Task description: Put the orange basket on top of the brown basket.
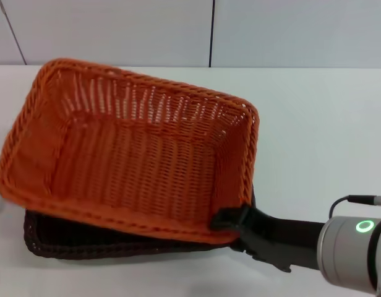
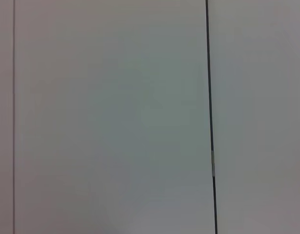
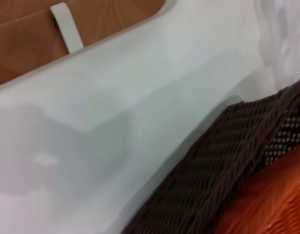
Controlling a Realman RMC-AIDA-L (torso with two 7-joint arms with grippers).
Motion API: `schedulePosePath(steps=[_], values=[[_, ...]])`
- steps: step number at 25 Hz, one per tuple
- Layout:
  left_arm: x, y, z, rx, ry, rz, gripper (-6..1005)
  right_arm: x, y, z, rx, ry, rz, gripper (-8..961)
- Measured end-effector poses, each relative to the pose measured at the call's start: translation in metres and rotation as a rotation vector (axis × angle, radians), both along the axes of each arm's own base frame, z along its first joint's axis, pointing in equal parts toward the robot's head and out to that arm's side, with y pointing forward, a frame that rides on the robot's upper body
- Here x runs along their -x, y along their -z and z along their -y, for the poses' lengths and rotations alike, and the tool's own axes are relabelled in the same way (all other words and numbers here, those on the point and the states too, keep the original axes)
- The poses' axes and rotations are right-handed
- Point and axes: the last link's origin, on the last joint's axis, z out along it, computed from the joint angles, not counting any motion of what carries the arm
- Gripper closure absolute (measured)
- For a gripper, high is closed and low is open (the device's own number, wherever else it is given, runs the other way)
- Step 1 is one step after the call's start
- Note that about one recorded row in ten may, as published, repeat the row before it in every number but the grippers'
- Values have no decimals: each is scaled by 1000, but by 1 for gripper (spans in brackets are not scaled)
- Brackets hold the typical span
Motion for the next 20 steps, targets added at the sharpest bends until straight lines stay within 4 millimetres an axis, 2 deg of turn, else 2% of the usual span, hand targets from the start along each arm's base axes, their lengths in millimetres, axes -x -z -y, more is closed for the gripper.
schedulePosePath(steps=[8, 17, 20], values=[[4, 1, -2, 19, -13, -12, 214, 16, 11, 7, 24, -58, -49, 453], [5, 1, -4, 29, -16, -19, 214, 21, 19, 16, 69, -72, -60, 454], [6, 0, -6, 33, -18, -25, 214, 32, 24, 21, 117, -74, -133, 454]])
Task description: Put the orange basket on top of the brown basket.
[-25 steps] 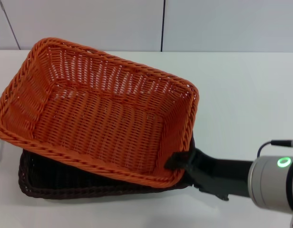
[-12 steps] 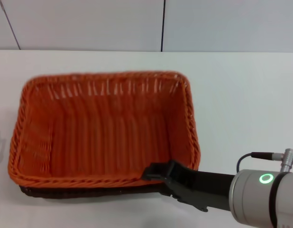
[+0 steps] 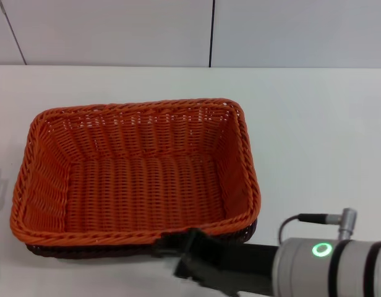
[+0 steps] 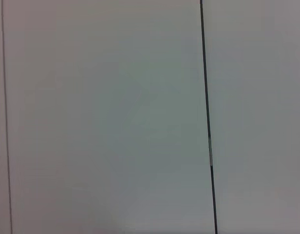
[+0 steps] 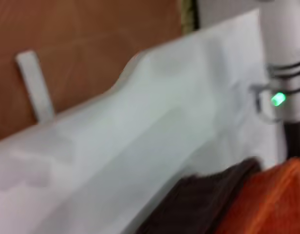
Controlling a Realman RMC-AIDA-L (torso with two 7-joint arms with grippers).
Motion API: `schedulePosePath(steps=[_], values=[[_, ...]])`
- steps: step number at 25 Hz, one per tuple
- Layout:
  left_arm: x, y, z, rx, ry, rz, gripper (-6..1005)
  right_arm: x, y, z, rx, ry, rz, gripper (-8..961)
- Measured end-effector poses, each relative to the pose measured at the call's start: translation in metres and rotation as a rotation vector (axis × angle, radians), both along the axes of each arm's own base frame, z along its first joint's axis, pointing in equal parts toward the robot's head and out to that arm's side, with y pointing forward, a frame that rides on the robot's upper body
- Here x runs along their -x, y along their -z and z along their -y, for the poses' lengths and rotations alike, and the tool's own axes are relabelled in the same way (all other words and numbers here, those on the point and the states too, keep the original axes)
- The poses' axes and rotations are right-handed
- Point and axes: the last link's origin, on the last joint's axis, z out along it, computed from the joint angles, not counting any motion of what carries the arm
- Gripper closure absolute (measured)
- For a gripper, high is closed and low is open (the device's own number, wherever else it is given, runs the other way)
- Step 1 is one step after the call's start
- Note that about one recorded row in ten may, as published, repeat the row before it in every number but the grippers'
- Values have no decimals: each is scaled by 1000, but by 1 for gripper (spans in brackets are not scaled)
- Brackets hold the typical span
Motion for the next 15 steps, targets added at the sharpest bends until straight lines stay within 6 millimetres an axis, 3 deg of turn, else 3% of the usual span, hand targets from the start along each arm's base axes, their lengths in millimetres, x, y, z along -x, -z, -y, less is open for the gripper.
schedulePosePath(steps=[2, 3, 5, 7, 8, 9, 12, 13, 14, 15], values=[[0, 0, -3, 4, 0, -3, 214, 4, 1, 0, 6, 2, -33, 454], [0, 0, -3, 5, -1, -5, 214, 16, 2, -8, -10, 27, -154, 454], [0, -1, -3, 3, -1, -5, 214, 20, 1, -13, -25, 40, -202, 453], [0, -2, -1, -11, 3, -3, 214, 30, -5, -27, -66, 99, -361, 453], [0, -5, 0, -27, 2, -3, 214, 40, -15, -42, -117, 185, -548, 453], [0, -5, 0, -27, 2, -3, 214, 40, -15, -42, -117, 185, -548, 453], [3, -10, 1, -54, -9, 0, 214, 47, -39, -73, -220, 345, -830, 455], [4, -12, 1, -66, -14, 9, 214, 38, -57, -100, -323, 490, -1004, 455], [4, -12, 1, -66, -14, 9, 214, 38, -57, -100, -323, 490, -1004, 454], [8, -17, 3, -89, -21, 43, 214, 29, -67, -114, -386, 572, -1086, 454]])
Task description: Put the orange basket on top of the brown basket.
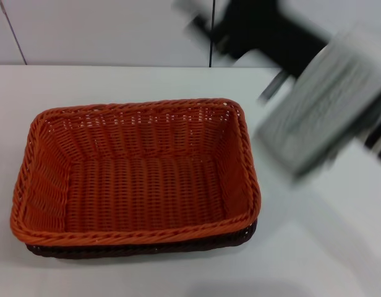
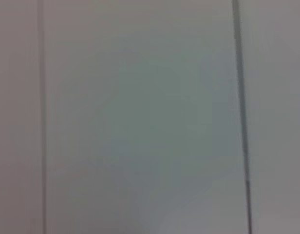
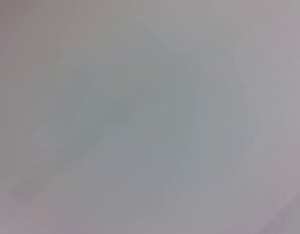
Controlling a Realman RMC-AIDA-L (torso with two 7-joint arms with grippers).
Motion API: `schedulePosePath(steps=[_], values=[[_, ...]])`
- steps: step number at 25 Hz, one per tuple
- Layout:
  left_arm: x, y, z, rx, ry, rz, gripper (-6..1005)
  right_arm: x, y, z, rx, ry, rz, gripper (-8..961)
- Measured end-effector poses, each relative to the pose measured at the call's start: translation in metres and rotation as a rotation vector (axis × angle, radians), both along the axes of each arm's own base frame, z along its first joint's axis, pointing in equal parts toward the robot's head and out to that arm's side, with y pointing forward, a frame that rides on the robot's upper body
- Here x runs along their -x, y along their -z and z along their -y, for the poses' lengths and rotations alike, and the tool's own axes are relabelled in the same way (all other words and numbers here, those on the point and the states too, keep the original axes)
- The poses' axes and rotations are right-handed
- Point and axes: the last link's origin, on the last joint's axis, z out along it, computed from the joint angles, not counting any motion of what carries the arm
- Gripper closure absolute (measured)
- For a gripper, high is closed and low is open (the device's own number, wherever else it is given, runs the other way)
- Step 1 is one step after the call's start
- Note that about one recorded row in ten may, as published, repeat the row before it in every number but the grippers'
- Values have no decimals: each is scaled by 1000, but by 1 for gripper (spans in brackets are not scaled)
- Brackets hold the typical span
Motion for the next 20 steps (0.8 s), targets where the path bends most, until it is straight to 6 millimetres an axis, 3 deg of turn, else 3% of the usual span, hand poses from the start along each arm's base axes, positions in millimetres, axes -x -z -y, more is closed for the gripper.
schedulePosePath(steps=[2, 3, 4, 5, 7, 8, 9, 12, 13, 14, 18, 20], values=[[3, -3, 1, -18, -2, 31, 214, -24, -13, -22, -44, 167, -136, 453], [4, -4, 2, -23, -1, 41, 214, -60, -22, -44, -72, 353, -288, 453], [5, -6, 2, -29, 0, 47, 214, -60, -22, -44, -72, 353, -288, 453], [6, -8, 3, -33, 1, 42, 214, -76, -25, -52, -84, 422, -354, 454], [7, -9, 2, -35, 2, 33, 214, -113, -31, -63, -116, 562, -510, 454], [7, -10, 2, -37, 0, 29, 214, -145, -33, -66, -177, 650, -594, 454], [8, -11, 1, -41, -1, 27, 214, -145, -33, -66, -177, 650, -594, 454], [8, -13, 1, -51, -1, 25, 214, -191, -34, -55, -330, 696, -714, 455], [9, -15, 1, -60, -5, 26, 214, -214, -31, -39, -389, 664, -822, 455], [9, -15, 1, -60, -5, 26, 214, -214, -31, -39, -389, 664, -822, 455], [11, -19, 1, -79, -15, 28, 214, -248, -34, -12, -428, 585, -1034, 455], [11, -19, 1, -79, -15, 28, 214, -251, -34, -10, -431, 583, -1047, 455]])
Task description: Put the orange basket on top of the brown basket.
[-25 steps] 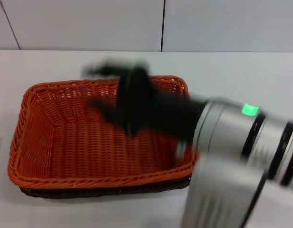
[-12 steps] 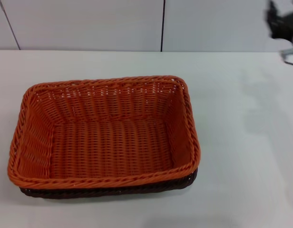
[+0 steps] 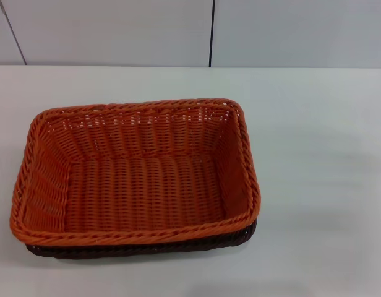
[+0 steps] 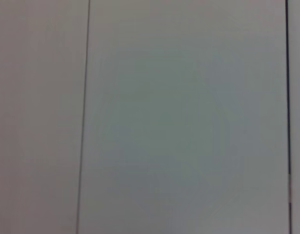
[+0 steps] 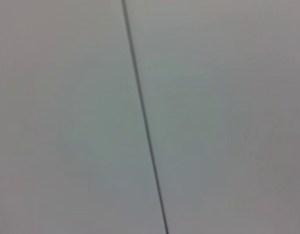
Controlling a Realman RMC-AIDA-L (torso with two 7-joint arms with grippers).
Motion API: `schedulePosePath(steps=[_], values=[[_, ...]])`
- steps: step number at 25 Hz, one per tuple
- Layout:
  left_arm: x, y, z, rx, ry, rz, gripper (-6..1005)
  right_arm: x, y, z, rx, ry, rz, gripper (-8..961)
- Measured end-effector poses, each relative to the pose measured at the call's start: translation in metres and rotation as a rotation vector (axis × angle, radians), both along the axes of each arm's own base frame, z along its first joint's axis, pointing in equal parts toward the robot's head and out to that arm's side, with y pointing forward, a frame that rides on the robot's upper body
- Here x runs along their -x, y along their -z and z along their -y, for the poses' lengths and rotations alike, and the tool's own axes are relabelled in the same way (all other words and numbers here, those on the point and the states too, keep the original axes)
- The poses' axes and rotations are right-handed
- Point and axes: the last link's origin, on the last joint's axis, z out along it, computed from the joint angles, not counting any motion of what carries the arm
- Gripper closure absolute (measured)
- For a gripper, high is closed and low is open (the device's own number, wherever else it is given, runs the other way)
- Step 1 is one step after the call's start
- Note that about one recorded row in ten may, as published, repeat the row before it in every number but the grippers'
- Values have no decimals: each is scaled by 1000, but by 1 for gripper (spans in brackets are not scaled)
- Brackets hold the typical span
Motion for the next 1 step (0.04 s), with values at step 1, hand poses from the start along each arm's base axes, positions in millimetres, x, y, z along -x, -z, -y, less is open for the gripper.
schedulePosePath(steps=[1], values=[[0, 0, 0, 0, 0, 0, 214, -2, 0, 1, -6, 0, -3, 455]])
